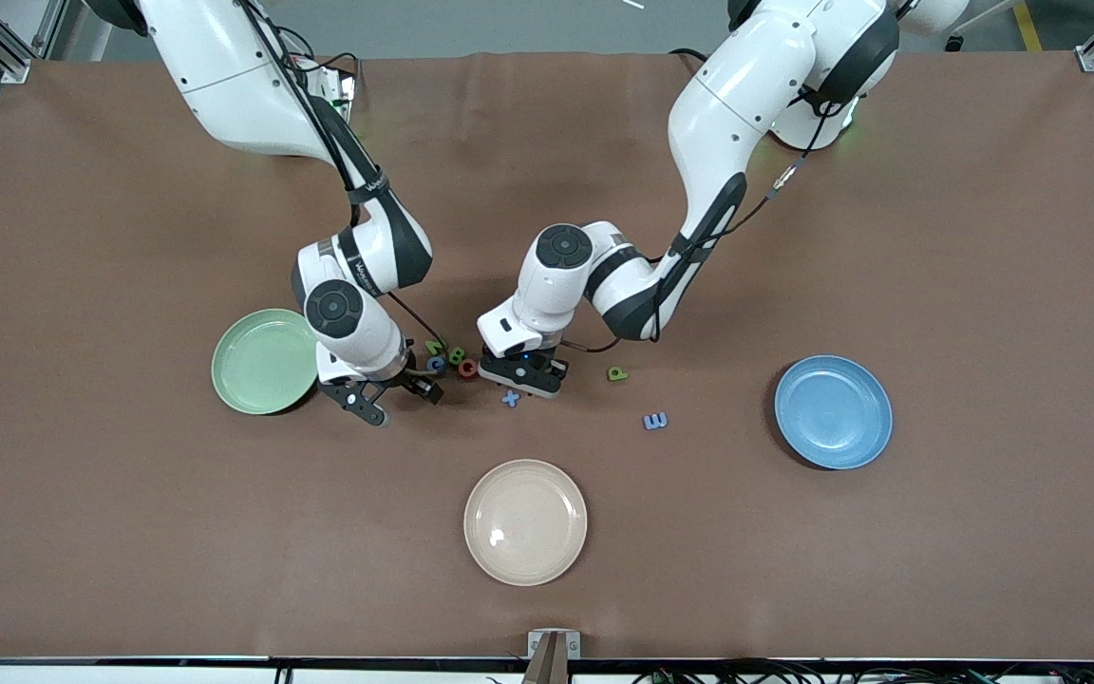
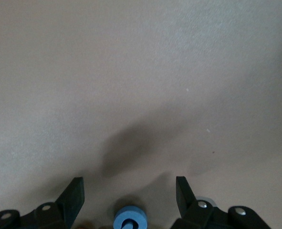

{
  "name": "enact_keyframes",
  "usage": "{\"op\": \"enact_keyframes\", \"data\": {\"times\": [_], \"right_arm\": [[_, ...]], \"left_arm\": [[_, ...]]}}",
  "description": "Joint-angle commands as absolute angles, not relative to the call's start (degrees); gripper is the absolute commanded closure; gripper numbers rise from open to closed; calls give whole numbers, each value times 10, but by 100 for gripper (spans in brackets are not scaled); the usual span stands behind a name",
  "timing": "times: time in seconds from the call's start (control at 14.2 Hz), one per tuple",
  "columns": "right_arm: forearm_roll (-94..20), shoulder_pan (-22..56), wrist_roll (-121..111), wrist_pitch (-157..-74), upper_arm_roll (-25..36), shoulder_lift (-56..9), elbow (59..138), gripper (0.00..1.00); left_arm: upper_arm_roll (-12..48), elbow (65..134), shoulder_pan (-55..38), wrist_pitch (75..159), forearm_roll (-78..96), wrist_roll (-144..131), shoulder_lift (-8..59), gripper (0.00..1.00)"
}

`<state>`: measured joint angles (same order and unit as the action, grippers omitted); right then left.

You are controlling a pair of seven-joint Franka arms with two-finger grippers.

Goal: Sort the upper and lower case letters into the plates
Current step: 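Grasp blue x with the left gripper while the right gripper grasps blue G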

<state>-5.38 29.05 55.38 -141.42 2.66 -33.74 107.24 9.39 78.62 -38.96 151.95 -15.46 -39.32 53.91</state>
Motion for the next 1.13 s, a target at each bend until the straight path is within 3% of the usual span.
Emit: {"op": "enact_keyframes", "data": {"times": [0.0, 0.56, 0.85, 1.06], "right_arm": [[-56, 301, 570, -1420, 32, -330, 1085, 27], [-56, 312, 579, -1418, 31, -338, 1097, 29], [-56, 322, 591, -1419, 30, -337, 1100, 29], [-56, 331, 606, -1418, 30, -337, 1100, 29]], "left_arm": [[62, 759, -416, 1539, -163, -401, 562, 47], [57, 760, -417, 1583, -164, -400, 577, 50], [57, 760, -417, 1583, -165, -400, 583, 57], [55, 760, -422, 1583, -164, -401, 583, 73]]}}
